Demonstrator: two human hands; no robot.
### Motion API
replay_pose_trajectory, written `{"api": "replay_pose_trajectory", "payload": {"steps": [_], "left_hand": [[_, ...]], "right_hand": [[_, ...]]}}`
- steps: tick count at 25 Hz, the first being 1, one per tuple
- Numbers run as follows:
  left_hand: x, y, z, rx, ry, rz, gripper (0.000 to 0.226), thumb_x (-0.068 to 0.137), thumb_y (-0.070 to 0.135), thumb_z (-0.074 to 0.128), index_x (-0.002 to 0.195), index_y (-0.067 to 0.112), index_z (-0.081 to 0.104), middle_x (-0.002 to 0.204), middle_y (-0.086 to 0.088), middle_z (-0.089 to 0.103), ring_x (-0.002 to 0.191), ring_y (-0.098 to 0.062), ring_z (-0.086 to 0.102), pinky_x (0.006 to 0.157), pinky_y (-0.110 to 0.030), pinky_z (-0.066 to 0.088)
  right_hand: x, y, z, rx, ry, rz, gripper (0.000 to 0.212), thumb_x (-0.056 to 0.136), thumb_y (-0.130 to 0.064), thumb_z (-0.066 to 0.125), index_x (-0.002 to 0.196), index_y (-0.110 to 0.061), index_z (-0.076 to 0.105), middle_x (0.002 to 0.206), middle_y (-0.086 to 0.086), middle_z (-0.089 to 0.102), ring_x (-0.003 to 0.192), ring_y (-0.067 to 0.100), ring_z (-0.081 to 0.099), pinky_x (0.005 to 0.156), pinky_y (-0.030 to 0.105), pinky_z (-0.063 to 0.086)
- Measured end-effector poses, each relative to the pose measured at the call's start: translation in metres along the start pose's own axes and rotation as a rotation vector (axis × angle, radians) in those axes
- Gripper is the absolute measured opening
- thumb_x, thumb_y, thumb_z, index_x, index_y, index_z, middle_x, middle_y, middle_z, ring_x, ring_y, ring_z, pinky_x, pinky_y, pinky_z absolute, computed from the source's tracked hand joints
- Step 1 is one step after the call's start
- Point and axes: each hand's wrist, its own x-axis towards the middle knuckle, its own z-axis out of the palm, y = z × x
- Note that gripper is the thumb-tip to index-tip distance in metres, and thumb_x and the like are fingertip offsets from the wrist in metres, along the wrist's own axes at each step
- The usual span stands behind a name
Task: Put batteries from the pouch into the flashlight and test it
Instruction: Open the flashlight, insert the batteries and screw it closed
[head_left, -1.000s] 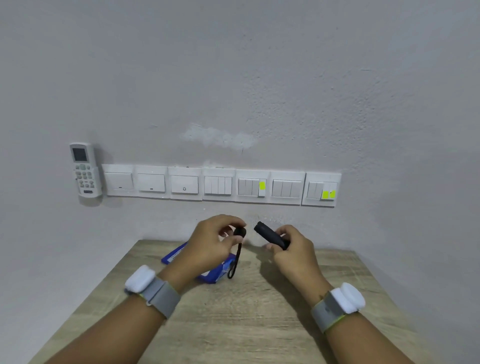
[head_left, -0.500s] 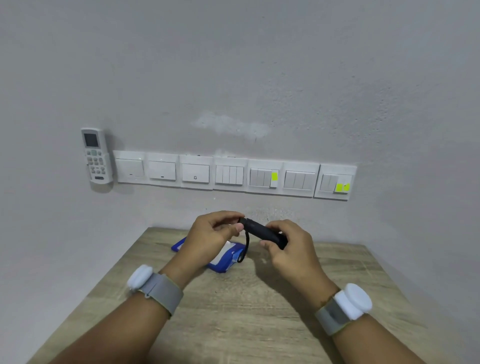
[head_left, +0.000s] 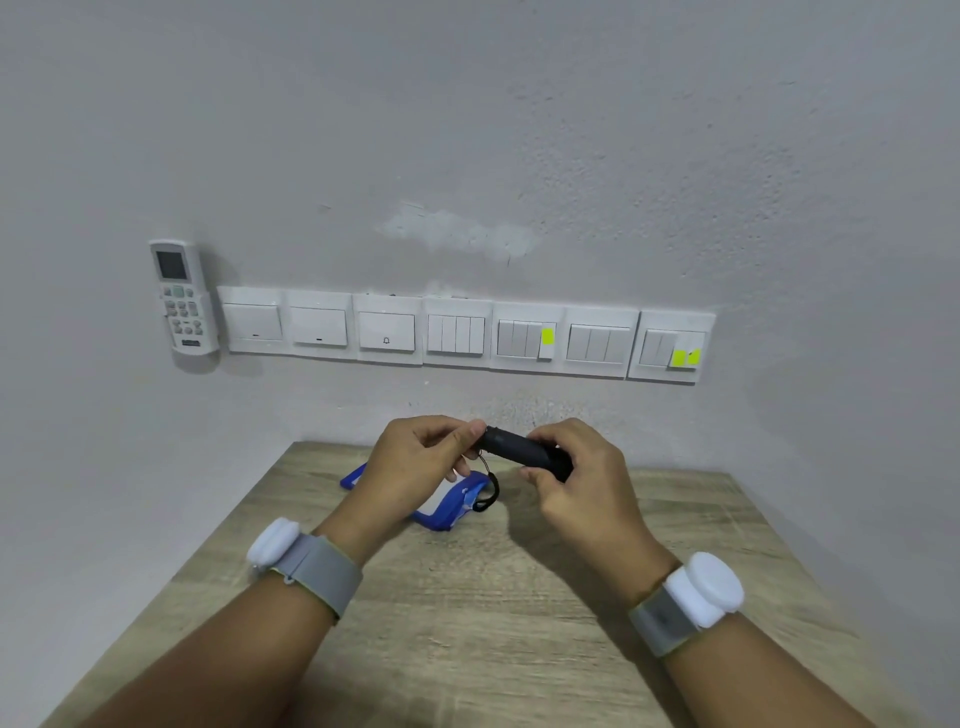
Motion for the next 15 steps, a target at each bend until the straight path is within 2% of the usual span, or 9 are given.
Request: {"api": "replay_pose_trajectory", "payload": {"steps": [3, 7, 8, 10, 12, 15], "left_hand": [[-0.001, 0.001, 0.002, -0.036, -0.01, -0.011, 0.023, 0.094, 0.04, 0.072, 0.091, 0.02, 0.083, 0.074, -0.006, 0.079, 0.063, -0.014, 0.068, 0.074, -0.033, 0.06], [-0.001, 0.001, 0.002, -0.075, 0.013, -0.002, 0.01, 0.094, 0.026, 0.074, 0.097, 0.019, 0.082, 0.075, -0.002, 0.078, 0.068, -0.014, 0.071, 0.072, -0.031, 0.06], [-0.001, 0.002, 0.002, -0.078, 0.016, 0.003, 0.009, 0.095, 0.022, 0.074, 0.1, 0.018, 0.081, 0.076, -0.002, 0.079, 0.069, -0.013, 0.072, 0.072, -0.03, 0.06], [-0.002, 0.004, 0.002, -0.105, 0.024, 0.037, 0.012, 0.096, 0.013, 0.072, 0.105, 0.015, 0.079, 0.083, -0.004, 0.079, 0.073, -0.014, 0.073, 0.071, -0.026, 0.059], [-0.003, 0.007, 0.0, -0.118, 0.036, 0.1, 0.019, 0.097, 0.006, 0.069, 0.111, 0.014, 0.078, 0.094, -0.006, 0.078, 0.077, -0.008, 0.072, 0.069, -0.02, 0.059], [-0.002, 0.008, -0.003, -0.08, 0.03, 0.188, 0.028, 0.097, 0.005, 0.069, 0.112, 0.027, 0.078, 0.106, 0.002, 0.077, 0.089, -0.004, 0.072, 0.076, -0.025, 0.062]], "right_hand": [[0.0, 0.0, -0.001, -0.012, 0.023, -0.018, 0.026, 0.073, -0.009, 0.082, 0.095, -0.018, 0.071, 0.09, -0.008, 0.063, 0.083, 0.011, 0.059, 0.073, 0.022, 0.048], [-0.001, 0.0, -0.001, -0.016, 0.008, -0.019, 0.024, 0.075, -0.014, 0.083, 0.095, -0.018, 0.072, 0.089, -0.007, 0.064, 0.082, 0.009, 0.058, 0.073, 0.017, 0.046], [-0.002, -0.001, 0.0, 0.009, 0.005, 0.018, 0.022, 0.077, -0.015, 0.083, 0.096, -0.018, 0.072, 0.09, -0.008, 0.065, 0.082, 0.009, 0.059, 0.072, 0.016, 0.046], [-0.002, -0.003, 0.002, 0.184, -0.043, 0.201, 0.018, 0.082, -0.014, 0.08, 0.096, -0.019, 0.07, 0.091, -0.006, 0.067, 0.081, 0.009, 0.061, 0.069, 0.013, 0.046], [-0.002, -0.004, 0.007, 0.425, -0.161, 0.396, 0.013, 0.088, -0.015, 0.075, 0.099, -0.021, 0.071, 0.09, -0.005, 0.069, 0.079, 0.011, 0.062, 0.069, 0.019, 0.046], [-0.005, 0.0, 0.016, 0.498, -0.269, 0.399, 0.016, 0.09, -0.018, 0.072, 0.102, -0.029, 0.072, 0.092, -0.009, 0.072, 0.086, 0.011, 0.064, 0.077, 0.027, 0.047]]}}
